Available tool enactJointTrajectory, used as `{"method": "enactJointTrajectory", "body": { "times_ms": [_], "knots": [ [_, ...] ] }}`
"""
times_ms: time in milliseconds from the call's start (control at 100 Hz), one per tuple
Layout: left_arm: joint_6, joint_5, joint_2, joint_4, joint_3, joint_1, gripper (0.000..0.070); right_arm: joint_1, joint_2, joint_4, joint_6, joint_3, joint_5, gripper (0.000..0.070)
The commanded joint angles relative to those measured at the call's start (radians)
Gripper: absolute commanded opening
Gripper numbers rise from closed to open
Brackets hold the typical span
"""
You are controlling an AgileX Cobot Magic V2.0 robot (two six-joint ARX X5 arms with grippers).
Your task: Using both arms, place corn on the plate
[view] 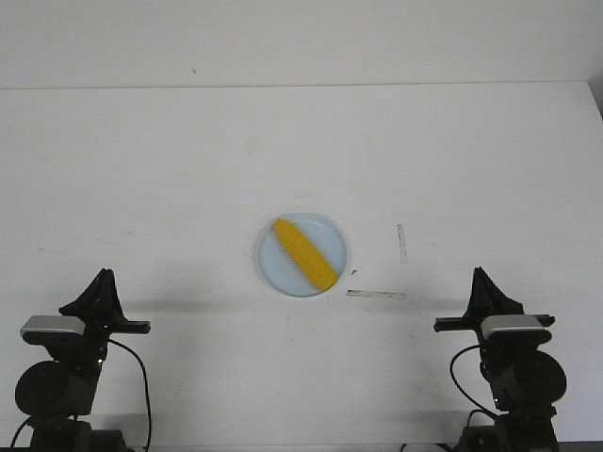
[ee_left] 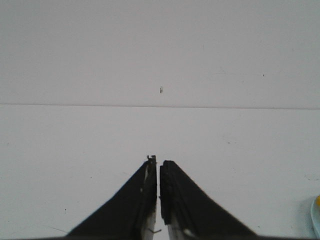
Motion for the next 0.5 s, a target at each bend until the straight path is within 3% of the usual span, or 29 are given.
{"method": "enactJointTrajectory", "body": {
  "times_ms": [0, 490],
  "knots": [
    [0.005, -0.003, 0.002, 0.016, 0.007, 0.001, 0.0001, 0.0, -0.041, 0.012, -0.014, 0.002, 0.002, 0.0016],
    [0.005, -0.003, 0.002, 0.016, 0.007, 0.001, 0.0001, 0.0, -0.175, 0.045, -0.013, 0.002, 0.003, 0.0016]
  ]
}}
